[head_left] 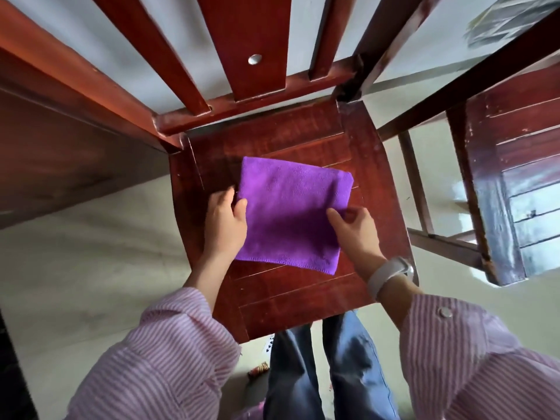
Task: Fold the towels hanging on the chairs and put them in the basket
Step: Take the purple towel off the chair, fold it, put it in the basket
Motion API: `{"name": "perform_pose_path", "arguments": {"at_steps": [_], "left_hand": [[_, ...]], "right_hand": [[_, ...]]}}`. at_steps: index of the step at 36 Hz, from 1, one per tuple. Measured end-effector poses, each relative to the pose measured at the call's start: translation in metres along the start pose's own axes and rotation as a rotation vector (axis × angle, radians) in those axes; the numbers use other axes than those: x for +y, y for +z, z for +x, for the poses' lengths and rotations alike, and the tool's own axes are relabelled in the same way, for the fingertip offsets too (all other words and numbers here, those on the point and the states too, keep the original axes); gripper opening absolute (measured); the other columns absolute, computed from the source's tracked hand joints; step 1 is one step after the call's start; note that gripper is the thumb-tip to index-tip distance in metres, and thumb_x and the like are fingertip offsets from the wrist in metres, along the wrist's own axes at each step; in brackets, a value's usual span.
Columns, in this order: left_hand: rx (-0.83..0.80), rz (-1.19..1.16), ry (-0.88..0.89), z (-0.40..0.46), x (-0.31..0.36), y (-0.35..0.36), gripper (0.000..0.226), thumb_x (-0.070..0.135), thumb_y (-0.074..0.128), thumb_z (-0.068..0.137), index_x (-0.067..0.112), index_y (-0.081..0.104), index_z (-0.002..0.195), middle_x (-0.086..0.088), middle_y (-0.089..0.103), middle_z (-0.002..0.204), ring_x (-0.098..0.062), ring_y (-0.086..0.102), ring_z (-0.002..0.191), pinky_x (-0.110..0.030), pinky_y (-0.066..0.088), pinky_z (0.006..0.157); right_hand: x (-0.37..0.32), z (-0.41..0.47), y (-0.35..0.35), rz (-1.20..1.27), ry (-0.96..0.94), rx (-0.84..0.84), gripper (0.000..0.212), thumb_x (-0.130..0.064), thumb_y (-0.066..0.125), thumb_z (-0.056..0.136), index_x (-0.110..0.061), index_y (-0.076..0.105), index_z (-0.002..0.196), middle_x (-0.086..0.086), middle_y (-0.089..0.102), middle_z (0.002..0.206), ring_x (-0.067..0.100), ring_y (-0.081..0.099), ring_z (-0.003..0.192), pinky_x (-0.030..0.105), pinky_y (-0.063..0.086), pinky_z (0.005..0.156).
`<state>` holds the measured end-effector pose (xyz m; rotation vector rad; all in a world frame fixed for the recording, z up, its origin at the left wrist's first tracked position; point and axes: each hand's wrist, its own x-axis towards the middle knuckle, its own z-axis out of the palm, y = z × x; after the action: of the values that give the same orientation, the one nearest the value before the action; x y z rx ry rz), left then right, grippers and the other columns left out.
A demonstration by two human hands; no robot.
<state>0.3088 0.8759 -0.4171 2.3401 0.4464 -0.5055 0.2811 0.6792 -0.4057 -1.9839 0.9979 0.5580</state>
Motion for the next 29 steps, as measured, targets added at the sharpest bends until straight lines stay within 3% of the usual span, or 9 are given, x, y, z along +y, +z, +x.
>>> {"name": "perform_pose_path", "arguments": {"at_steps": [3, 5, 9, 12, 16, 18, 21, 26, 29], "left_hand": [[-0.065, -0.181, -0.169, 0.006, 0.000, -0.003, 0.039, 0.014, 0.056, 0.088, 0.003, 0.050, 0.125, -0.015, 0.060, 0.116, -0.028, 0.057, 0.105, -0.034, 0.044, 0.092], [-0.113, -0.294, -0.267, 0.012, 0.002, -0.007, 0.038, 0.012, 0.059, 0.086, 0.004, 0.051, 0.123, -0.012, 0.063, 0.111, -0.021, 0.060, 0.090, -0.030, 0.048, 0.074], [-0.313, -0.453, -0.340, 0.013, 0.015, -0.015, 0.024, 0.004, 0.054, 0.089, 0.004, 0.053, 0.113, -0.007, 0.060, 0.080, 0.001, 0.054, 0.047, -0.013, 0.036, 0.037], [-0.408, -0.500, -0.315, 0.007, 0.024, -0.016, 0.016, 0.000, 0.050, 0.090, 0.009, 0.059, 0.100, 0.004, 0.055, 0.051, 0.002, 0.042, 0.031, -0.014, 0.030, 0.036], [-0.388, -0.617, -0.284, -0.006, 0.028, -0.018, 0.015, 0.006, 0.050, 0.090, 0.016, 0.060, 0.087, 0.000, 0.059, 0.067, -0.002, 0.052, 0.050, -0.019, 0.038, 0.052], [-0.386, -0.678, -0.242, -0.015, 0.029, -0.021, 0.016, 0.009, 0.049, 0.092, 0.020, 0.061, 0.094, 0.005, 0.066, 0.087, -0.005, 0.061, 0.075, -0.018, 0.046, 0.069], [-0.320, -0.730, -0.227, -0.034, 0.032, -0.025, 0.017, 0.012, 0.049, 0.093, 0.025, 0.060, 0.094, 0.010, 0.065, 0.093, -0.001, 0.062, 0.081, -0.016, 0.049, 0.075], [-0.104, -0.477, -0.066, -0.058, 0.044, -0.034, 0.009, 0.028, 0.050, 0.088, 0.025, 0.059, 0.086, 0.010, 0.063, 0.087, -0.013, 0.058, 0.085, -0.032, 0.045, 0.083], [0.000, -0.291, 0.015, -0.077, 0.066, -0.041, 0.028, 0.020, 0.045, 0.093, 0.004, 0.059, 0.111, -0.010, 0.063, 0.111, -0.027, 0.056, 0.108, -0.027, 0.038, 0.093]], "right_hand": [[0.002, -0.002, 0.006, 0.038, 0.038, -0.018, 0.043, -0.028, 0.060, 0.086, -0.002, 0.051, 0.118, 0.012, 0.060, 0.113, 0.027, 0.056, 0.106, 0.036, 0.043, 0.092], [0.002, -0.003, 0.006, 0.078, 0.040, -0.019, 0.039, -0.026, 0.058, 0.087, -0.001, 0.051, 0.117, 0.011, 0.058, 0.109, 0.024, 0.055, 0.099, 0.033, 0.042, 0.088], [0.005, -0.003, 0.004, 0.111, -0.015, -0.027, 0.014, -0.017, 0.049, 0.092, -0.005, 0.047, 0.098, 0.003, 0.049, 0.085, 0.017, 0.045, 0.081, 0.025, 0.032, 0.071], [0.007, -0.005, -0.002, 0.132, -0.054, -0.035, 0.010, -0.013, 0.042, 0.094, -0.011, 0.039, 0.085, -0.006, 0.039, 0.073, 0.008, 0.038, 0.065, 0.023, 0.026, 0.063], [0.007, -0.007, -0.013, 0.186, -0.107, -0.018, 0.002, -0.010, 0.040, 0.094, -0.011, 0.040, 0.092, -0.008, 0.040, 0.075, 0.000, 0.037, 0.066, 0.022, 0.028, 0.069], [0.007, -0.008, -0.020, 0.240, -0.107, -0.015, 0.004, -0.010, 0.042, 0.093, -0.012, 0.042, 0.096, -0.007, 0.044, 0.078, 0.005, 0.041, 0.071, 0.027, 0.033, 0.076], [0.005, -0.015, -0.034, 0.343, -0.077, -0.046, 0.007, -0.010, 0.047, 0.091, -0.016, 0.048, 0.095, 0.003, 0.053, 0.090, 0.015, 0.047, 0.086, 0.039, 0.040, 0.085], [-0.001, -0.038, -0.057, 0.562, 0.027, -0.120, 0.007, -0.016, 0.057, 0.088, -0.022, 0.058, 0.091, 0.007, 0.061, 0.095, 0.021, 0.055, 0.090, 0.042, 0.047, 0.089], [-0.006, -0.059, -0.072, 0.610, 0.034, -0.120, 0.020, -0.017, 0.057, 0.089, -0.010, 0.057, 0.108, 0.004, 0.063, 0.093, 0.018, 0.058, 0.087, 0.034, 0.050, 0.080]]}}
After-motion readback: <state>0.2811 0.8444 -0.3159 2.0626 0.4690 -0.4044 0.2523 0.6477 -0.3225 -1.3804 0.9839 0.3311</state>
